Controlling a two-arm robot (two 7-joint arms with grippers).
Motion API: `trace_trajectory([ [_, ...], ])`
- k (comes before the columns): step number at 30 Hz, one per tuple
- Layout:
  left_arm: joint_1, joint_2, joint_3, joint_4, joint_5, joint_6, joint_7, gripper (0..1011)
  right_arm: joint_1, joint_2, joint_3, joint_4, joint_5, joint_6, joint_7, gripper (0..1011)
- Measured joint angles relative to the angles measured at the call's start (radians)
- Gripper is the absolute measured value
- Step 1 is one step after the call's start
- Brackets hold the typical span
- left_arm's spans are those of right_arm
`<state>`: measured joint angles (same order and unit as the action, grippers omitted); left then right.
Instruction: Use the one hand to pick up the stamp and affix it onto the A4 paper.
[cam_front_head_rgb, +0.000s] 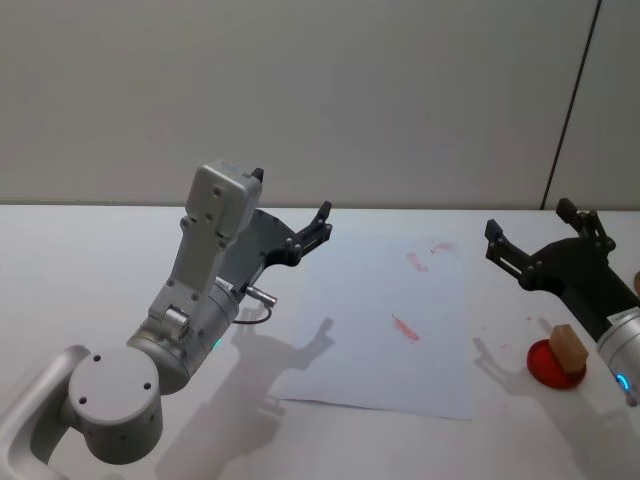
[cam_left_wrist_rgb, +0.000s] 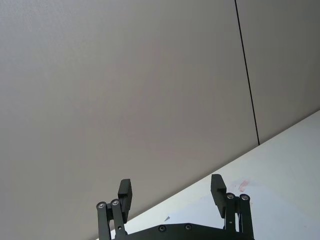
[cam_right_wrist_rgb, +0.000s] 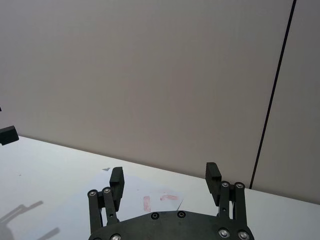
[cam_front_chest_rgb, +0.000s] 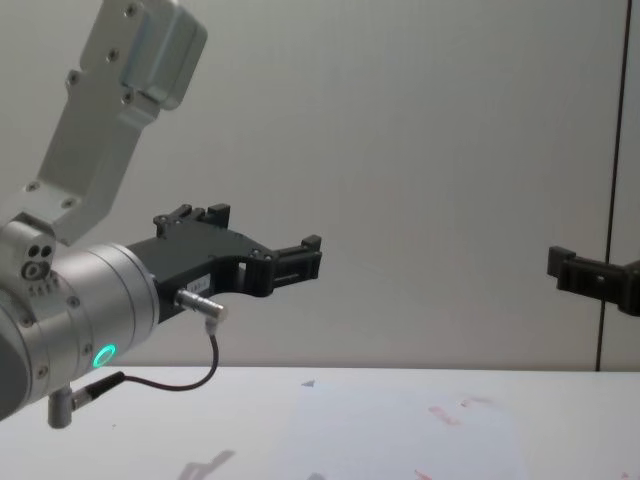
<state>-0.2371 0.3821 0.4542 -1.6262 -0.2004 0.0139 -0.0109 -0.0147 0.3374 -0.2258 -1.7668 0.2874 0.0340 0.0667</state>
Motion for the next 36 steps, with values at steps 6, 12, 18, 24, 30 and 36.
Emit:
trace_trajectory([
  [6,0.000,0.000,0.000,0.000,0.000,0.000,0.000,1003,0.000,0.000,0.000,0.000,0.000,0.000,0.000,1001],
  [12,0.000,0.000,0.000,0.000,0.000,0.000,0.000,1003,0.000,0.000,0.000,0.000,0.000,0.000,0.000,1001],
  [18,0.000,0.000,0.000,0.000,0.000,0.000,0.000,1003,0.000,0.000,0.000,0.000,0.000,0.000,0.000,1001],
  [24,0.000,0.000,0.000,0.000,0.000,0.000,0.000,1003,0.000,0.000,0.000,0.000,0.000,0.000,0.000,1001],
  [30,0.000,0.000,0.000,0.000,0.000,0.000,0.000,1003,0.000,0.000,0.000,0.000,0.000,0.000,0.000,1001],
  [36,0.000,0.000,0.000,0.000,0.000,0.000,0.000,1003,0.000,0.000,0.000,0.000,0.000,0.000,0.000,1001],
])
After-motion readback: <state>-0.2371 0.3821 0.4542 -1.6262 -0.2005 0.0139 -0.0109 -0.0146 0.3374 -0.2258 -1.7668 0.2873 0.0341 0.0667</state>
